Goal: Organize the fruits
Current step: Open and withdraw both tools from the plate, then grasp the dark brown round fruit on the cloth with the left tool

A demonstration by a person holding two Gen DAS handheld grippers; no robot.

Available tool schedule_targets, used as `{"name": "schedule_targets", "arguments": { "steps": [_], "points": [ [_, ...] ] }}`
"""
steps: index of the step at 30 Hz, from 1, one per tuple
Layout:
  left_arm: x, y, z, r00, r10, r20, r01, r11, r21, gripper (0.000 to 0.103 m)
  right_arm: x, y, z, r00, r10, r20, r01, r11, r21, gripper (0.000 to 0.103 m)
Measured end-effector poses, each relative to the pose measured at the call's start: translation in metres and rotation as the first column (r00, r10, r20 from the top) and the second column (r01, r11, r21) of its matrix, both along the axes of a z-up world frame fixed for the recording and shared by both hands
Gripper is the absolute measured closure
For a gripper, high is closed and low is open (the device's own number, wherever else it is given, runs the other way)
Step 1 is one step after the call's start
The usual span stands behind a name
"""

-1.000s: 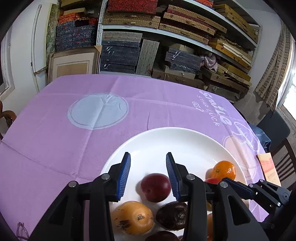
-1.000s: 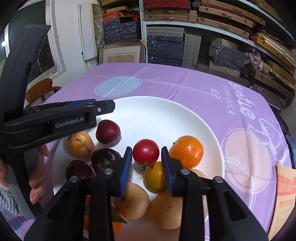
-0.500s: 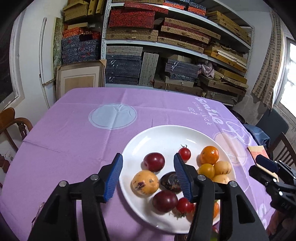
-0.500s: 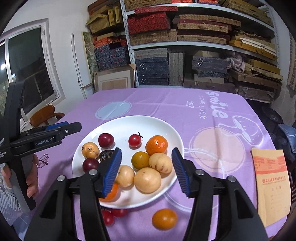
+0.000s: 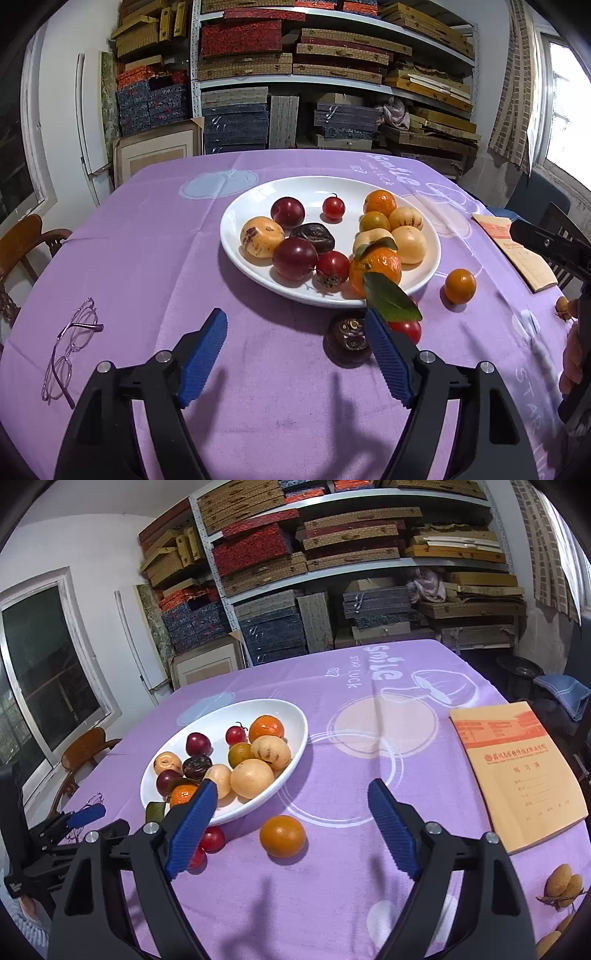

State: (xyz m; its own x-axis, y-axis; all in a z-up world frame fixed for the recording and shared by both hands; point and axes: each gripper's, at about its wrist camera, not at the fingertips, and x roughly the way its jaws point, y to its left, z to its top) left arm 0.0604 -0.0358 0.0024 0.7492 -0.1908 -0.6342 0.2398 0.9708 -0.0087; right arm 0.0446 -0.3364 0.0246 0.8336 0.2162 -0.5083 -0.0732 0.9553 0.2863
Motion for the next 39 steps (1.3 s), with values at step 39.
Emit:
{"name": "schedule_targets", "arguments": {
  "steps": [39],
  "points": [
    [0.04,0.017,-0.033,0.978,0.122,-0.169,-0.12,0.993,0.019,0.014,0.004,-0.011,-0.005,1.0,-0.011,-0.025,0.012,0.999,0.045,0.01]
  ]
}}
